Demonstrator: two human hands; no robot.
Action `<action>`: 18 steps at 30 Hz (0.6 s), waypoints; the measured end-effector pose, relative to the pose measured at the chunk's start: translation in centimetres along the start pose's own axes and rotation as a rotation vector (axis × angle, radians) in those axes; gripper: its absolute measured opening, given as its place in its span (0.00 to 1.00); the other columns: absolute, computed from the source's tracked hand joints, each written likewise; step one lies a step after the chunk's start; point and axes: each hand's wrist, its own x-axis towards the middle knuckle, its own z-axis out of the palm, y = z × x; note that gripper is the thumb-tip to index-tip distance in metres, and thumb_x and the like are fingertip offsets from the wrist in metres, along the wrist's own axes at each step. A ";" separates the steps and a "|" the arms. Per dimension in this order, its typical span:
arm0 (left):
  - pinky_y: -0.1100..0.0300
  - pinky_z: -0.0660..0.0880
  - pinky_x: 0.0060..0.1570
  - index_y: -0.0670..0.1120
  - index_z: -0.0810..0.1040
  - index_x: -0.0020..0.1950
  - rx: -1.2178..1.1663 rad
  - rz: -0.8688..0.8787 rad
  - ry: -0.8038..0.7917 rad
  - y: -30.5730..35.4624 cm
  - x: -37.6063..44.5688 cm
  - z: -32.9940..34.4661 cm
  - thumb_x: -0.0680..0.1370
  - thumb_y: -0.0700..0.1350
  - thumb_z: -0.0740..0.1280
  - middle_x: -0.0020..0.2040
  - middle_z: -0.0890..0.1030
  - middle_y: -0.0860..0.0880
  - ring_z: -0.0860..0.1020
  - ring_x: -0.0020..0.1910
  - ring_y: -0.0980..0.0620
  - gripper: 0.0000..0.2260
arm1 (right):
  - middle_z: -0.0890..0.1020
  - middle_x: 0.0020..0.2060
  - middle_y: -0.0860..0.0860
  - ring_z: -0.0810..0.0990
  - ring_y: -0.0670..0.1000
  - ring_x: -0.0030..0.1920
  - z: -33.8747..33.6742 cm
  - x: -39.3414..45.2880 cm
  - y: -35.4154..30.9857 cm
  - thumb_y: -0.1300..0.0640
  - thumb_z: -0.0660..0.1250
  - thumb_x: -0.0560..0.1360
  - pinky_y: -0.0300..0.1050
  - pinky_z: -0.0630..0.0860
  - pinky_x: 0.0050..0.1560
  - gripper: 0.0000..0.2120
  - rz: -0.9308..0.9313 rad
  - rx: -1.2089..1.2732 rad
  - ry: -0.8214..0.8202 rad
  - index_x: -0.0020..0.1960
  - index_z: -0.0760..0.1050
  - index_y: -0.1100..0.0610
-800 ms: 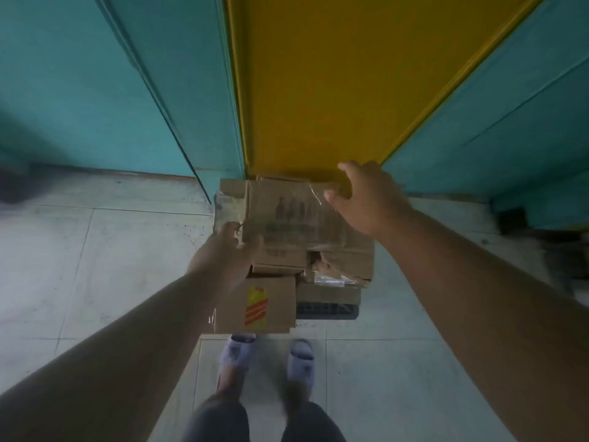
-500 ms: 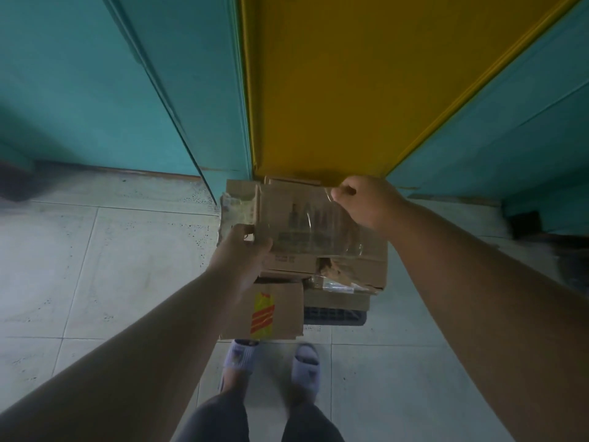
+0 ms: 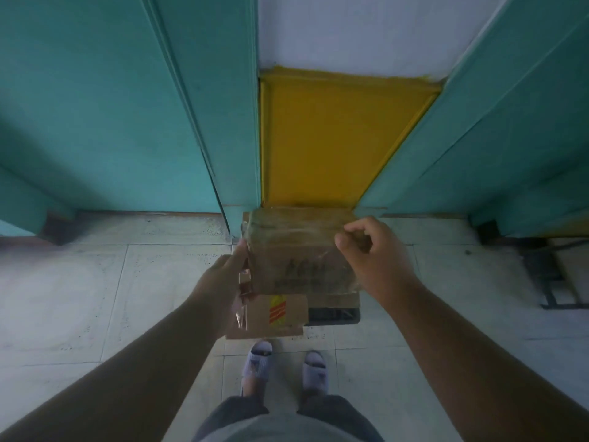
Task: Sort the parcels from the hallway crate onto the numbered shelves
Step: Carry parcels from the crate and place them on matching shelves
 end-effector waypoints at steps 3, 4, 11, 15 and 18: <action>0.48 0.75 0.62 0.44 0.77 0.64 0.048 0.076 -0.135 0.7 -1.8 -1.3 0.73 0.60 0.65 0.61 0.82 0.44 0.80 0.61 0.43 0.26 | 0.79 0.54 0.46 0.77 0.41 0.50 -1.3 -2.1 -0.4 0.48 0.69 0.77 0.32 0.68 0.42 0.16 -0.001 0.071 0.028 0.63 0.74 0.49; 0.48 0.74 0.65 0.44 0.76 0.66 0.055 0.076 -0.169 1.0 -2.4 -1.5 0.75 0.58 0.66 0.61 0.83 0.44 0.80 0.63 0.44 0.25 | 0.78 0.57 0.45 0.78 0.42 0.52 -1.6 -2.7 -0.4 0.49 0.70 0.77 0.32 0.69 0.44 0.19 0.003 0.099 0.040 0.66 0.73 0.48; 0.43 0.71 0.68 0.47 0.71 0.73 0.260 0.205 -0.373 2.6 -4.8 0.3 0.71 0.46 0.76 0.70 0.76 0.41 0.76 0.68 0.42 0.32 | 0.79 0.56 0.45 0.81 0.47 0.50 -5.3 -4.6 -0.1 0.44 0.66 0.79 0.41 0.77 0.41 0.22 0.176 0.306 0.212 0.69 0.71 0.50; 0.46 0.81 0.56 0.61 0.75 0.68 0.328 0.269 -0.480 2.8 -5.8 3.7 0.76 0.36 0.73 0.64 0.80 0.52 0.82 0.58 0.47 0.26 | 0.84 0.36 0.54 0.84 0.53 0.37 -8.6 -6.4 1.4 0.46 0.63 0.81 0.46 0.79 0.39 0.18 0.177 0.384 0.371 0.43 0.80 0.59; 0.48 0.83 0.49 0.69 0.71 0.64 0.367 0.361 -0.481 2.0 -7.2 7.2 0.68 0.33 0.78 0.63 0.78 0.56 0.83 0.55 0.49 0.38 | 0.82 0.35 0.47 0.80 0.44 0.36 -11.2 -8.9 3.6 0.48 0.66 0.79 0.41 0.74 0.38 0.14 0.212 0.378 0.459 0.38 0.78 0.53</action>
